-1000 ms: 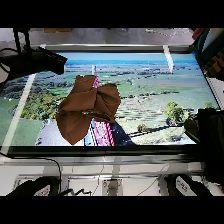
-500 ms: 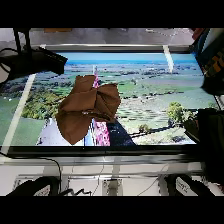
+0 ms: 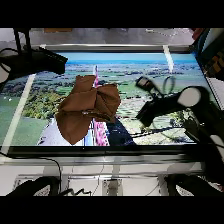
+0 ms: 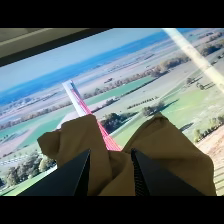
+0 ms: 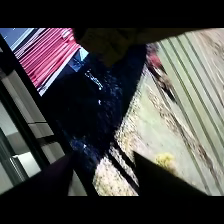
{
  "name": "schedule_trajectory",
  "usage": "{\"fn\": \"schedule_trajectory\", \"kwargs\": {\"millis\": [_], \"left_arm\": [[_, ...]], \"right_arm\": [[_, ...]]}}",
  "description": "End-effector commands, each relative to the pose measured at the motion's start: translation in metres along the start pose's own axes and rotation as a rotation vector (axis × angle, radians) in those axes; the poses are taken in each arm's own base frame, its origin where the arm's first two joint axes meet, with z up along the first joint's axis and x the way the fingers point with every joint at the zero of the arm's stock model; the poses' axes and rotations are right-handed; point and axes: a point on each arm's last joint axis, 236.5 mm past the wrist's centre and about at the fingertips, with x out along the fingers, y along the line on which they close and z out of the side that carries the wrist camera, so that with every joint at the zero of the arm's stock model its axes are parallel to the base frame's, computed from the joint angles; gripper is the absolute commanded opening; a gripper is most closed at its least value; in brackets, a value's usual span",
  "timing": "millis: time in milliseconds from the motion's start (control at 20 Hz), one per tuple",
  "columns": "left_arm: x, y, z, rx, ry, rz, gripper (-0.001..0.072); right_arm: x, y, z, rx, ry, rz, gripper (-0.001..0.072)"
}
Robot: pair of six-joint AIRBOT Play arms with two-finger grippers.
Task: Fold the clothes and pants, and hang the long-sleeved shirts on hangers.
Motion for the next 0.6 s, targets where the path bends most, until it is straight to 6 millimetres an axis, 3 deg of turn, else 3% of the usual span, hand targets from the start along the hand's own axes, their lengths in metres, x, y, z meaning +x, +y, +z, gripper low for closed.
{"fn": "schedule_trajectory", "kwargs": {"millis": [0,200,550], "left_arm": [[0.000,0.000,0.000,0.000,0.001,0.001,0.0283],[0.000,0.000,0.000,0.000,0.000,0.001,0.0283],[0.000,0.000,0.000,0.000,0.000,0.001,0.0283]], "right_arm": [[0.060,0.034,0.022,-0.229,-0.033,-0.017,0.0513],[0.100,0.027,0.037,-0.251,-0.064,-0.048,0.0514],[0.162,-0.003,0.035,-0.215,-0.065,-0.104,0.0515]]}}
